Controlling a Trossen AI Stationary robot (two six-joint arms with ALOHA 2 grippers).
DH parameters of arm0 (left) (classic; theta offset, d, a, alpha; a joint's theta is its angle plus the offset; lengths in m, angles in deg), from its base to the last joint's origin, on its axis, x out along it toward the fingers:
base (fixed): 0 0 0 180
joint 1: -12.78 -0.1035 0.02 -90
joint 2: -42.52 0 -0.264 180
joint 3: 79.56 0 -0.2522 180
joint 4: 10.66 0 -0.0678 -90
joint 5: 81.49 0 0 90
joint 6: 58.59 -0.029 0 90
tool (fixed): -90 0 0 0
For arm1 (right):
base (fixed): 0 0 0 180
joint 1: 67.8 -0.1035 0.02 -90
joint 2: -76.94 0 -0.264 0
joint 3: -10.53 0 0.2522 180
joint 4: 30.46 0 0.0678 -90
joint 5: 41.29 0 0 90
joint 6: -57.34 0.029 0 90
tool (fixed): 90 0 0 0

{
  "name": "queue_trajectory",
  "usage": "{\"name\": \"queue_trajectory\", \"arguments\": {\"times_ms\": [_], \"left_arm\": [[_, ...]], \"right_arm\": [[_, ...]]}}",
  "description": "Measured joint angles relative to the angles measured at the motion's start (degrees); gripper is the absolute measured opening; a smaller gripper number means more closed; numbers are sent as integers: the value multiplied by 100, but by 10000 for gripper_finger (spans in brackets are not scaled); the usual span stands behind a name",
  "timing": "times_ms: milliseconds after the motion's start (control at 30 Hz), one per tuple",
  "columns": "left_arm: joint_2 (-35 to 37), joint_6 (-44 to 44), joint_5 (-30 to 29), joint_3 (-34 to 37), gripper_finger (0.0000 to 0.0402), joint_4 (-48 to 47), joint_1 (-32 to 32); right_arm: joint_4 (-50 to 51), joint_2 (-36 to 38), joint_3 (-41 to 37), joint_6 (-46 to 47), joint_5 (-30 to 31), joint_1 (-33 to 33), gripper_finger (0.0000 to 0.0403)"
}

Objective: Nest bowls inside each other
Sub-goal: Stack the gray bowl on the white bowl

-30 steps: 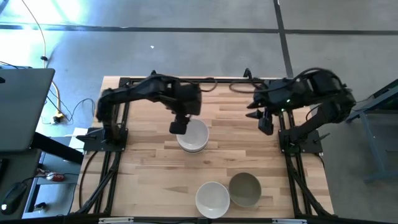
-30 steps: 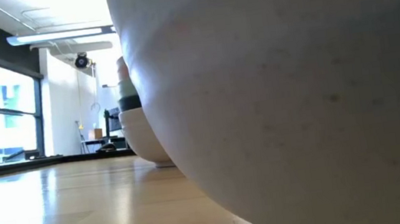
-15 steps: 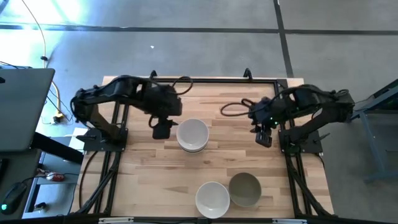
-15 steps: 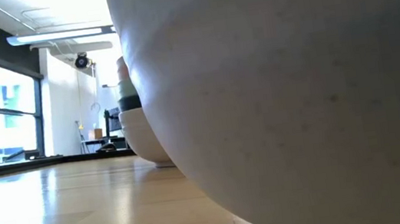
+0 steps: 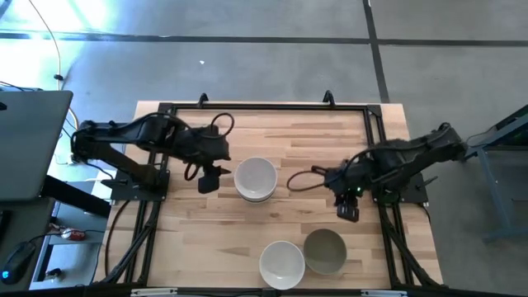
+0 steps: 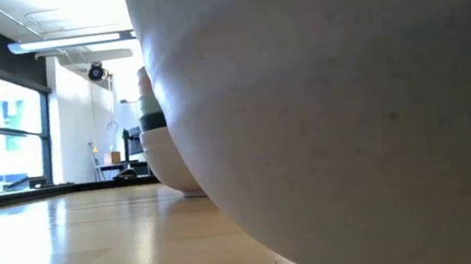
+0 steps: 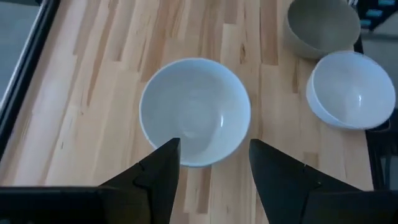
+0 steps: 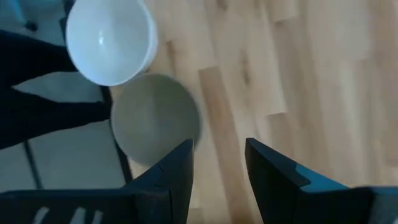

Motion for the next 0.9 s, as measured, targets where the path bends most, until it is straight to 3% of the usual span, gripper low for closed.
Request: {"name": "queue_trajectory", "arguments": {"times_ms": [333, 900], "left_arm": [[435, 271, -156, 730, 182, 669, 96], [473, 232, -675, 761, 182, 689, 91]], "right_arm": [[-787, -4, -1066, 676, -361, -480, 138], [-2281, -7, -2593, 1750, -541, -1005, 138]]}}
